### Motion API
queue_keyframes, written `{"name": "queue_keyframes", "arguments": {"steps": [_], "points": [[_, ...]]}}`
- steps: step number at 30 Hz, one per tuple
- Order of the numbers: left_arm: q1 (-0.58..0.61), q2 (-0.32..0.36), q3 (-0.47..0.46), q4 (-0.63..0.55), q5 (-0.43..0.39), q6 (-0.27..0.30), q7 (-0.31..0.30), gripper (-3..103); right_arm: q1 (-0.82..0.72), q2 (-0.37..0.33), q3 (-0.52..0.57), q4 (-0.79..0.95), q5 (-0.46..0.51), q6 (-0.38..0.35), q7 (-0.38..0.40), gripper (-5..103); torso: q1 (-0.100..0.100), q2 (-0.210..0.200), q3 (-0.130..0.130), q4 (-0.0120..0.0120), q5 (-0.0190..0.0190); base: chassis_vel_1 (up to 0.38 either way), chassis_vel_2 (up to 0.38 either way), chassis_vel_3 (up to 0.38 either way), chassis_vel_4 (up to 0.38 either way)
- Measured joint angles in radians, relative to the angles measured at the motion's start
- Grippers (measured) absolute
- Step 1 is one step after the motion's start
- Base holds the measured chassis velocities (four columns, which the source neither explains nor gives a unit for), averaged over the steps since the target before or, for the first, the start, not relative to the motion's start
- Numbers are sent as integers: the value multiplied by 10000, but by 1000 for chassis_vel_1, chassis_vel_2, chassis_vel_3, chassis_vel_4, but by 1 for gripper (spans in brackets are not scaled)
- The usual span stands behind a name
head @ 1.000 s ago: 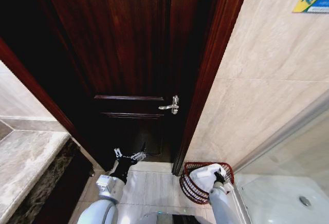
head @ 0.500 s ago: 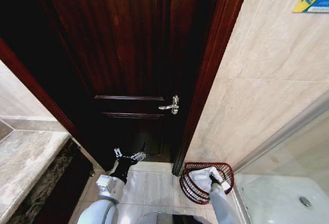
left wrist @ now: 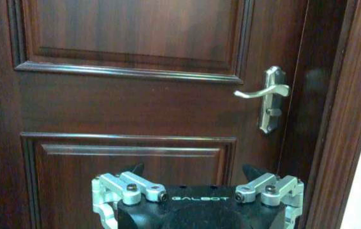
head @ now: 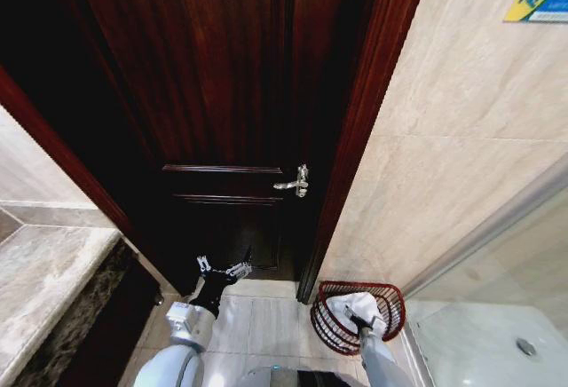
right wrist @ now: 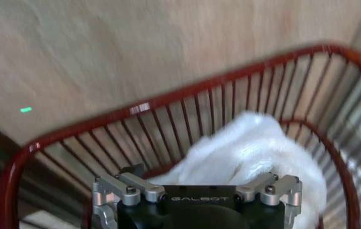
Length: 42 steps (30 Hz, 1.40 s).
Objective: Discard the used towel into the hamper.
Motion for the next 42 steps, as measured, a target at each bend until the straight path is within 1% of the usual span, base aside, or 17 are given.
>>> {"name": "queue_keyframes", "arguments": {"steps": [2, 4, 6, 7, 9, 13, 16, 18, 19, 21, 22, 23, 24, 26, 30, 38, 42], "points": [[0, 0, 0, 0, 0, 0, 0, 100, -25, -189, 122, 139, -815, -139, -339, 100, 0, 0, 0, 0, -3, 0, 0, 0, 0], [0, 0, -1, 0, 0, 0, 0, 100, -38, -263, 165, 143, -1123, -196, -516, 100, 0, 0, 0, 0, -1, 0, 0, 0, 0], [0, 1, 0, 0, 0, 0, 0, 100, -75, -638, 448, 64, -2640, -498, -1477, 100, 0, 0, 0, -2, 2, 0, 0, 0, 0], [0, 1, 0, 0, 0, 0, 0, 100, -75, -638, 448, 64, -2640, -498, -1477, 100, 0, 0, 0, -2, 2, 0, 0, 0, 0], [0, 0, 0, 0, 0, 0, 0, 100, -48, -1065, 734, -194, -3675, -673, -2108, 100, 0, 0, 1, -4, 1, 0, 0, 0, 0], [0, 0, 0, 0, 0, 0, 0, 100, -172, -1599, 829, 177, -4170, -580, -2726, 100, 0, 0, 1, -4, -1, 0, 0, 0, 0], [0, 1, 0, 0, 0, 0, 0, 100, -353, -1768, 801, 895, -3587, -652, -3052, 100, 0, 0, 1, -3, -4, 0, 0, 0, 0], [0, 0, 0, 0, 0, 0, 0, 100, -728, -1900, 430, 1887, -1785, -1370, -3604, 100, 0, 0, 0, 2, -3, 0, 0, 0, 0], [0, 0, 0, 0, 0, 0, 0, 100, -728, -1900, 430, 1887, -1785, -1370, -3604, 100, 0, 0, 0, 2, -3, 0, 0, 0, 0], [0, 1, 0, 0, 0, 0, 0, 100, -877, -1909, 188, 2145, -907, -1448, -4045, 100, 0, 0, 0, -3, 3, 0, 0, 0, 0], [0, 0, 1, 0, 0, 0, 0, 100, -790, -1838, 194, 1997, -1301, -1095, -3956, 100, 0, 1, 0, -5, -2, 0, 0, 0, 0], [0, 0, 0, 0, 0, 0, 0, 100, -597, -1728, 236, 1636, -1909, -651, -3520, 100, -1, 1, 0, -3, 3, 0, 0, 0, 0], [0, 0, 0, 0, 0, 0, 0, 100, -597, -1728, 236, 1636, -1909, -651, -3520, 100, -1, 1, 0, -3, 3, 0, 0, 0, 0], [0, 0, 0, 0, 0, 0, 0, 100, -273, -1563, 207, 1049, -2384, -536, -2629, 100, 0, 0, 0, 0, 1, 0, 0, 0, 0], [0, 0, 0, 0, 0, 0, 0, 100, 156, -1363, 213, 256, -2844, -558, -2232, 100, 0, 0, 1, -2, -2, 0, 0, 0, 0], [0, 0, 0, 0, 0, 0, 0, 100, 959, -842, 200, -1321, -2702, -723, -1536, 100, 0, 0, 1, -1, 4, 0, 0, 0, 0], [0, 0, 0, 0, 0, 0, 0, 100, 1057, -841, 159, -1592, -2082, -788, -1102, 100, 0, 0, 1, -2, -3, 0, 0, 0, 0]]}}
